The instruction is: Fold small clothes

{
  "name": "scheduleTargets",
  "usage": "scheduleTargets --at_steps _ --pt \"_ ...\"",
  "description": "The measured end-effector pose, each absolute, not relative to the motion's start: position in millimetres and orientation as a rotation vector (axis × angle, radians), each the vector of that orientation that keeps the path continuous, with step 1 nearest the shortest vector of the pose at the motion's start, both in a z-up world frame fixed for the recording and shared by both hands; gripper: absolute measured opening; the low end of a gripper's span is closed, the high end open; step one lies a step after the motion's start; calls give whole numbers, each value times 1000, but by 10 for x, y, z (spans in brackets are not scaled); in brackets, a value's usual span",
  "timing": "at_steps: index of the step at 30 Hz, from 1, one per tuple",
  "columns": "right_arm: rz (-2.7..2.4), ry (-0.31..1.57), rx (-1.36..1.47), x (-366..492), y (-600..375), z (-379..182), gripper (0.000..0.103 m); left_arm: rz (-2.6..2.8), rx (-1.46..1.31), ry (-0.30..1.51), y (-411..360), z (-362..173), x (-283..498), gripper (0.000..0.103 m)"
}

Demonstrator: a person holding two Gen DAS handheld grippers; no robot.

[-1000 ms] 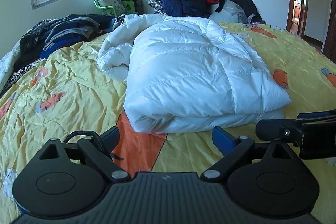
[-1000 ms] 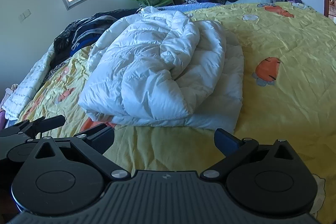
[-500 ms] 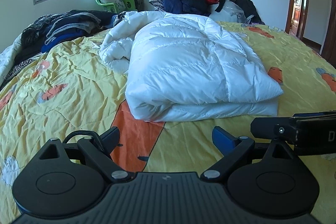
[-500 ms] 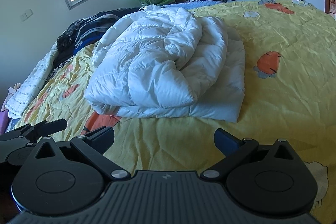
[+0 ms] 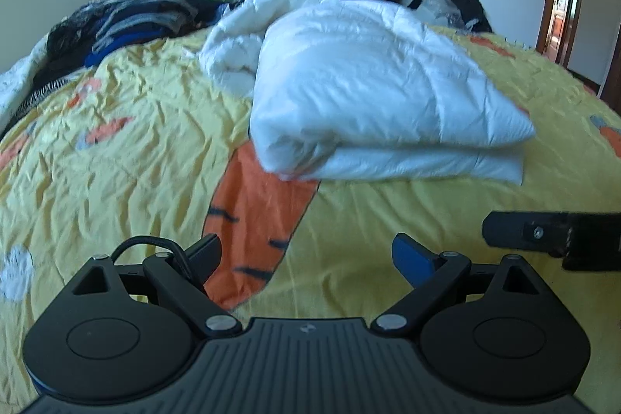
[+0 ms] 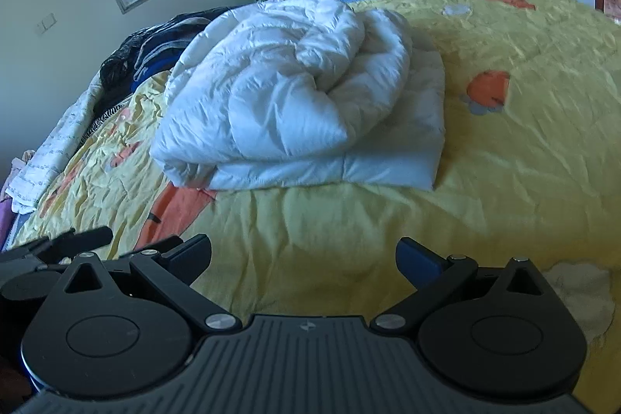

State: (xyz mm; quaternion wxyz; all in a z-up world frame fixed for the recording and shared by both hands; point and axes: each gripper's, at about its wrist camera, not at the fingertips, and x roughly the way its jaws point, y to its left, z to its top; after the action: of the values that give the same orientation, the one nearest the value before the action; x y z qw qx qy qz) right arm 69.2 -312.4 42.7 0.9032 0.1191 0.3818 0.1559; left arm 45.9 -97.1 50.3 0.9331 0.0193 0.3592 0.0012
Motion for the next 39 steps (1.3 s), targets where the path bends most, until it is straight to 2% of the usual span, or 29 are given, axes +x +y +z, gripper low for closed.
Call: scheduleTargets --at_steps 13,18,27,39 --pt "298 840 230 709 -3070 201 102 18 53 768 -938 342 442 96" --pt "301 801 219 638 -3101 133 101 36 57 783 -899 265 483 96" --pt "252 681 -12 572 -2912 -20 102 30 29 756 -875 83 514 99" --pt "219 692 -61 594 -2813 -45 101 19 17 710 -852 46 493 103"
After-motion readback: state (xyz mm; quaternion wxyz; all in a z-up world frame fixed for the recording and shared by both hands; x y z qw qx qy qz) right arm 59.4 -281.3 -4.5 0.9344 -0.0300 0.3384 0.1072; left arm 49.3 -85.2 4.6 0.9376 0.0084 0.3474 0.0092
